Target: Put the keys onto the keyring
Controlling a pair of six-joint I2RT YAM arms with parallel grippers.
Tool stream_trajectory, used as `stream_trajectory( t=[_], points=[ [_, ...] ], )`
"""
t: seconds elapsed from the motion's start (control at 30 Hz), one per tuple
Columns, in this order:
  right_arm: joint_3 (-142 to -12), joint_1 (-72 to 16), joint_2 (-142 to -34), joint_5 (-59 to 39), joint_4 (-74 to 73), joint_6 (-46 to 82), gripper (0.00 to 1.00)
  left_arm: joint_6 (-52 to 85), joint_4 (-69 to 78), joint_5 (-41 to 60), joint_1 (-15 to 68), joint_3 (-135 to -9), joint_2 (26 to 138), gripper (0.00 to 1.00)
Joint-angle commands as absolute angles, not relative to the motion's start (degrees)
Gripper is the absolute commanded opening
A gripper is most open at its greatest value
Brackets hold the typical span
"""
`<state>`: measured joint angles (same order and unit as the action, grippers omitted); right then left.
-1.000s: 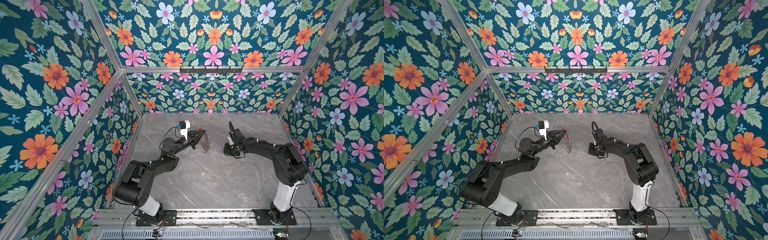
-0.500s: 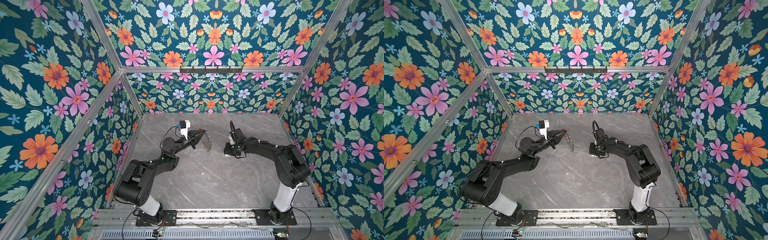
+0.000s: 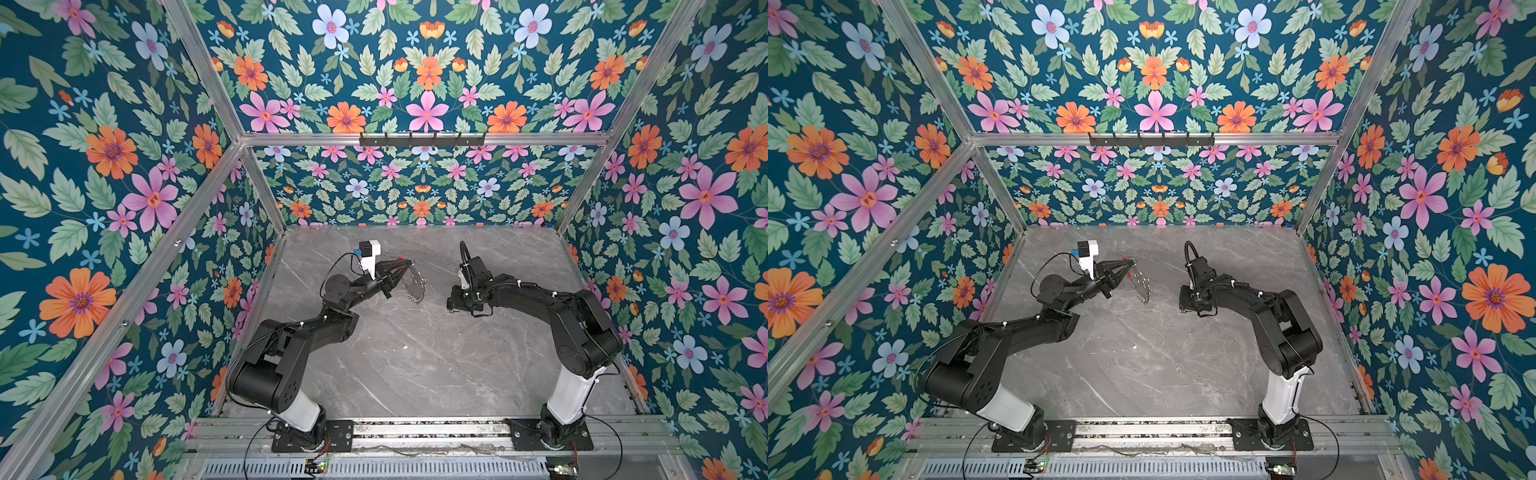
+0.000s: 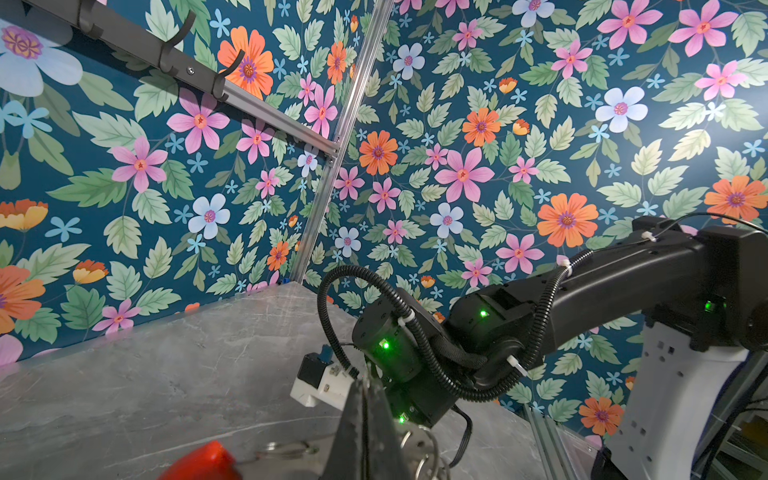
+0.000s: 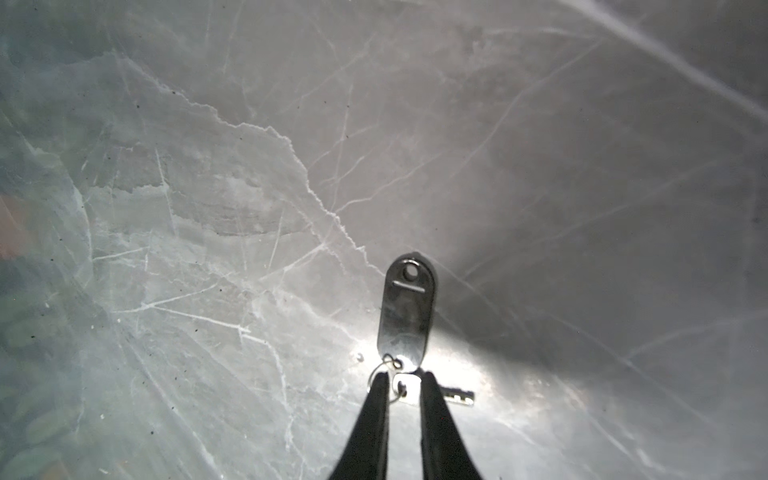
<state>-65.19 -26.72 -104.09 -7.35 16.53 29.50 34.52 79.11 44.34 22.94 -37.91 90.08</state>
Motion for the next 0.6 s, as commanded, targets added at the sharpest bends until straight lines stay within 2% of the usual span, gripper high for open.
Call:
stream_trajectory(
  t=[0.0, 0.07, 0.17, 0.57],
  points=[
    [-65.7, -28.8, -103.8, -1.8, 18.4, 25.9, 0.25, 34.7, 80.4, 44.5, 23.0, -38.0, 89.6, 0.0],
    [-66.3, -30.3, -104.4, 0.4, 19.2, 24.1, 0.3, 34.6, 80.4, 44.5, 22.9, -37.9, 89.6, 0.0],
    [-67.2, -31.9, -105.2, 3.1, 20.0, 22.5, 0.31, 34.5, 80.3, 44.5, 22.9, -37.8, 89.5, 0.0],
    [-69.3, -34.3, -107.6, 7.5, 21.7, 18.9, 0.25, 34.1, 79.6, 44.5, 22.9, -38.0, 89.4, 0.0]
  ],
)
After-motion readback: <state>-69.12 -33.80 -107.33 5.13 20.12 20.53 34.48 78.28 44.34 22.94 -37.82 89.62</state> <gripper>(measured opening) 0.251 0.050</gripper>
